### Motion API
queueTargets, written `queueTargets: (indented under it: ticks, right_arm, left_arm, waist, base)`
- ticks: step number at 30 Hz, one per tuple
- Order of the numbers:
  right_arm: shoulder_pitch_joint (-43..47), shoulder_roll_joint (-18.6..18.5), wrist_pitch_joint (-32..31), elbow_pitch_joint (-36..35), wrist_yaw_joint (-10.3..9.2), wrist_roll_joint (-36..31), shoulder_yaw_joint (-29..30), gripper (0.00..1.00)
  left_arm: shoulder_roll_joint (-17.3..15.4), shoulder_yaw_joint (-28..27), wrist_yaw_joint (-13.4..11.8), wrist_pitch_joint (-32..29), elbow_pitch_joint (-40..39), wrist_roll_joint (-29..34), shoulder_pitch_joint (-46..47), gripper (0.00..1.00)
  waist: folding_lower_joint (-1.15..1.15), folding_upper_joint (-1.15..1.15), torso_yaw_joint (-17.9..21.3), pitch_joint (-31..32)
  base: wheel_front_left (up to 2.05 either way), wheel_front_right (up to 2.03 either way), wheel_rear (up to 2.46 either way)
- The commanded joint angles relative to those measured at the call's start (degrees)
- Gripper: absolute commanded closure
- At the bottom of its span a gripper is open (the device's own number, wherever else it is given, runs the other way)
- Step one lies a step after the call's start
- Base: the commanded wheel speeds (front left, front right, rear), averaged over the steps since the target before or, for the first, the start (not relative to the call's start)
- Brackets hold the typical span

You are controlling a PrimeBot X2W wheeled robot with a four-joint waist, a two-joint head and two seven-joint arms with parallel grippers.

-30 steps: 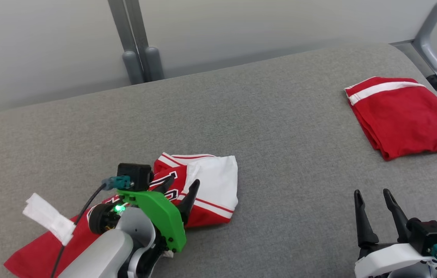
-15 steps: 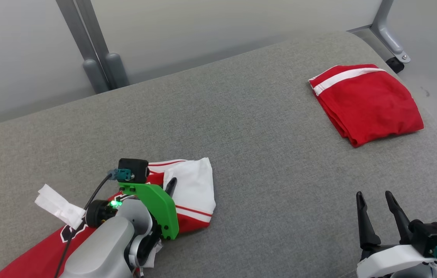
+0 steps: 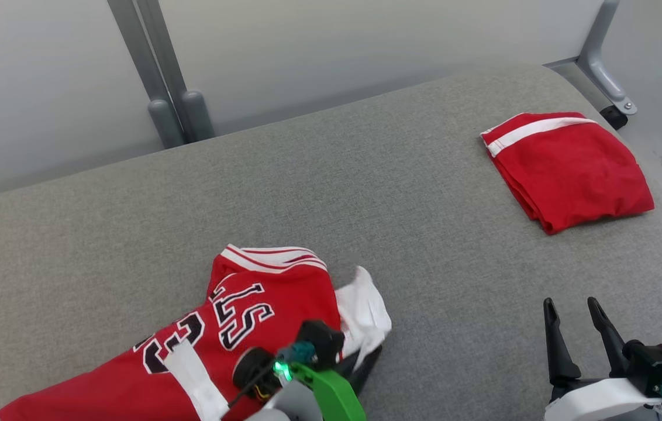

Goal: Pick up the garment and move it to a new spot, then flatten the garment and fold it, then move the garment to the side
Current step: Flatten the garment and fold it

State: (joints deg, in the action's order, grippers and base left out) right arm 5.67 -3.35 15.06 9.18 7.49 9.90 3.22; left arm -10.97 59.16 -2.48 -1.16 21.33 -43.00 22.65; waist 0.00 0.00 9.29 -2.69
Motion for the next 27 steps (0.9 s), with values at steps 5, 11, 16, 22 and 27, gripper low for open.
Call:
queueTargets:
  ticks: [5,11,16,22,27]
  right_arm:
    - [0.67,-0.23,0.16,0.38,0.0,-0.03,0.01,0.0]
    - [0.98,-0.38,0.16,0.32,0.0,0.0,0.34,0.0]
    - [2.06,-0.31,0.16,-0.53,0.0,-0.1,1.72,0.0]
    - [3.16,-0.53,0.16,-2.76,0.0,-1.07,3.26,0.0]
    - [3.01,-0.75,0.16,-3.98,0.0,-1.68,3.6,0.0]
  left_arm:
    - [0.73,3.55,2.4,3.49,1.63,2.59,-2.74,0.0]
    - [1.02,1.88,4.89,9.42,0.51,0.66,-4.07,0.0]
    - [-3.4,-4.6,-0.53,14.35,-5.97,-0.31,-6.94,0.0]
    - [-9.74,-16.75,-10.75,16.36,-15.6,5.07,-14.57,0.0]
    - [-9.19,-29.56,-12.47,16.27,-18.32,11.43,-23.5,0.0]
  waist:
    - [0.0,0.0,-1.13,0.1]
    - [0.0,0.0,-2.25,0.43]
    - [0.0,0.0,-4.42,1.15]
    - [0.0,0.0,-8.59,2.42]
    - [0.0,0.0,-12.54,3.32]
  base:
    - [0.0,0.0,0.0]
    - [0.0,0.0,0.0]
    - [0.0,0.0,0.0]
    - [0.0,0.0,0.0]
    - [0.0,0.0,0.0]
